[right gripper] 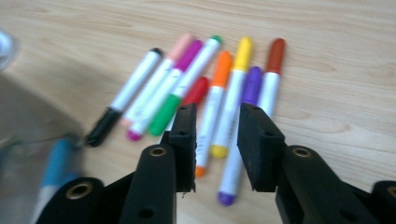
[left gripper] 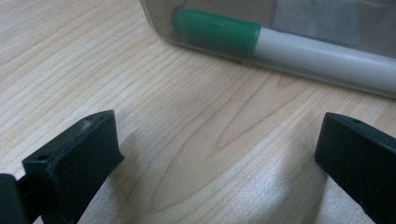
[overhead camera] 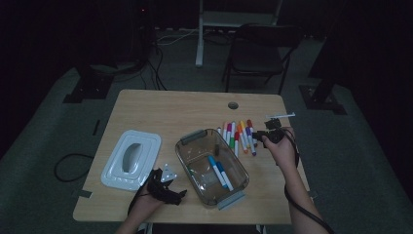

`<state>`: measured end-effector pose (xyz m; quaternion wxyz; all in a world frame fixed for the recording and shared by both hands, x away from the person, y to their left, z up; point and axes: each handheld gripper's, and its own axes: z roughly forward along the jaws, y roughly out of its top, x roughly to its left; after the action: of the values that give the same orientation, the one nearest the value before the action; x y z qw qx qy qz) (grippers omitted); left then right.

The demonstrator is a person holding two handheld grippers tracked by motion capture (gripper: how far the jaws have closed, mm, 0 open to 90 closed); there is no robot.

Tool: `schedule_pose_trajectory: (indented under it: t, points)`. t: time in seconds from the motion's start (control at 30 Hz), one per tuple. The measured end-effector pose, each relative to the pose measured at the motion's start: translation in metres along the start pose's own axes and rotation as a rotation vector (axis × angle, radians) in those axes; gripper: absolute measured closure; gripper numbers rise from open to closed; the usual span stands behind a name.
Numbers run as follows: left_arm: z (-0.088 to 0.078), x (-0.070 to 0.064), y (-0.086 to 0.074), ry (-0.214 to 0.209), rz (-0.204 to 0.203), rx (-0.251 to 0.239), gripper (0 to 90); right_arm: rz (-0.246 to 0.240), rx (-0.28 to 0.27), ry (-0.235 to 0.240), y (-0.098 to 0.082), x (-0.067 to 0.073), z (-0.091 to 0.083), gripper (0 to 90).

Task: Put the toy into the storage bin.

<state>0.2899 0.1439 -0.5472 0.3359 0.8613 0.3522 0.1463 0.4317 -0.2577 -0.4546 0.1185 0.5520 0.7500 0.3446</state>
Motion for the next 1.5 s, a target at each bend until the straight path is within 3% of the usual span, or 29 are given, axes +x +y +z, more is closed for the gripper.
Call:
schedule_pose_trajectory:
  t: [0.1, 0.13, 0.23, 0.4, 0.77, 1.0, 1.23, 1.5]
  points:
    - [0.000, 0.000, 0.000, 0.000, 0.000, 0.000, 0.5, 0.023, 0.004, -0.015, 0.001, -0.008, 0.008, 69.3]
    - [0.000, 0.000, 0.000, 0.000, 0.000, 0.000, 0.5, 0.055, 0.013, -0.048, 0.004, -0.017, 0.022, 70.3]
    - [0.000, 0.000, 0.000, 0.000, 0.000, 0.000, 0.5, 0.071, 0.020, -0.077, 0.006, -0.024, 0.034, 71.1]
    - [0.000, 0.000, 0.000, 0.000, 0.000, 0.000, 0.5, 0.085, 0.006, -0.105, 0.010, -0.031, 0.050, 68.3]
    - [0.000, 0.000, 0.000, -0.001, 0.000, 0.000, 0.5, 0.119, 0.070, -0.137, 0.013, -0.037, 0.082, 68.9]
    - [0.000, 0.000, 0.000, 0.000, 0.000, 0.000, 0.5, 0.144, 0.097, -0.163, 0.010, -0.044, 0.089, 73.2]
    - [0.000, 0.000, 0.000, 0.000, 0.000, 0.000, 0.5, 0.170, 0.087, -0.179, 0.008, -0.044, 0.087, 76.5]
    - [0.000, 0.000, 0.000, 0.000, 0.000, 0.000, 0.5, 0.182, 0.078, -0.169, 0.011, -0.039, 0.066, 76.5]
